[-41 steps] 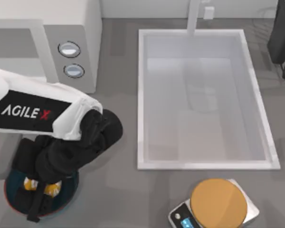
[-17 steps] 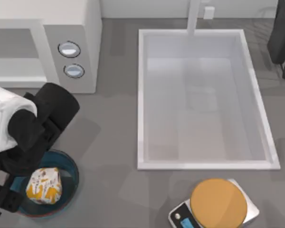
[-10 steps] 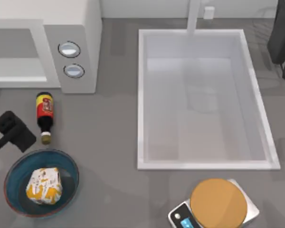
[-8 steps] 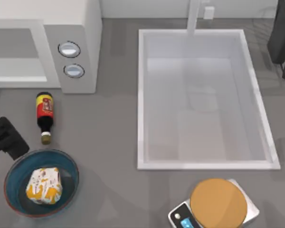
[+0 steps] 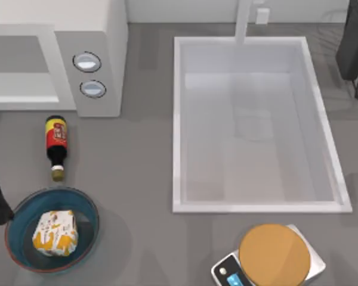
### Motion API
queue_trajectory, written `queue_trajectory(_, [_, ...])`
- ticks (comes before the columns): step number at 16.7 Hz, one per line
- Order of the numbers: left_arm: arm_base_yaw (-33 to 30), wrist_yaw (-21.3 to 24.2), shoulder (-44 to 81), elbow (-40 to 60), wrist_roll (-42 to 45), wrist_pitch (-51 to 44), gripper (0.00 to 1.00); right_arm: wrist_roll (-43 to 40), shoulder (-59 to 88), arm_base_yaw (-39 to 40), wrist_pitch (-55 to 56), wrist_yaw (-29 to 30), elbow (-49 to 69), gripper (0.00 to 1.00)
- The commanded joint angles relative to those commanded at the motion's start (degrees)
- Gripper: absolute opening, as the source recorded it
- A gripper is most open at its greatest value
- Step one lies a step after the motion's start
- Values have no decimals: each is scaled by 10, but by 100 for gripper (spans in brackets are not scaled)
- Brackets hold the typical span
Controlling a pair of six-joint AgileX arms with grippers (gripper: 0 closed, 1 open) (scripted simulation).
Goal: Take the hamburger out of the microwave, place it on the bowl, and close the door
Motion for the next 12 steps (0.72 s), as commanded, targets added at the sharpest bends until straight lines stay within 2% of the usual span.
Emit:
queue_trajectory(2, [11, 10, -25, -17, 27, 18, 100, 0, 0, 0, 0, 0, 0, 100])
queue_trajectory(7, [13, 12, -29, -20, 31, 21, 100, 0, 0, 0, 0, 0, 0, 100])
queue_trajectory(12, [13, 12, -29, -20, 31, 21, 62, 0, 0, 0, 0, 0, 0, 100])
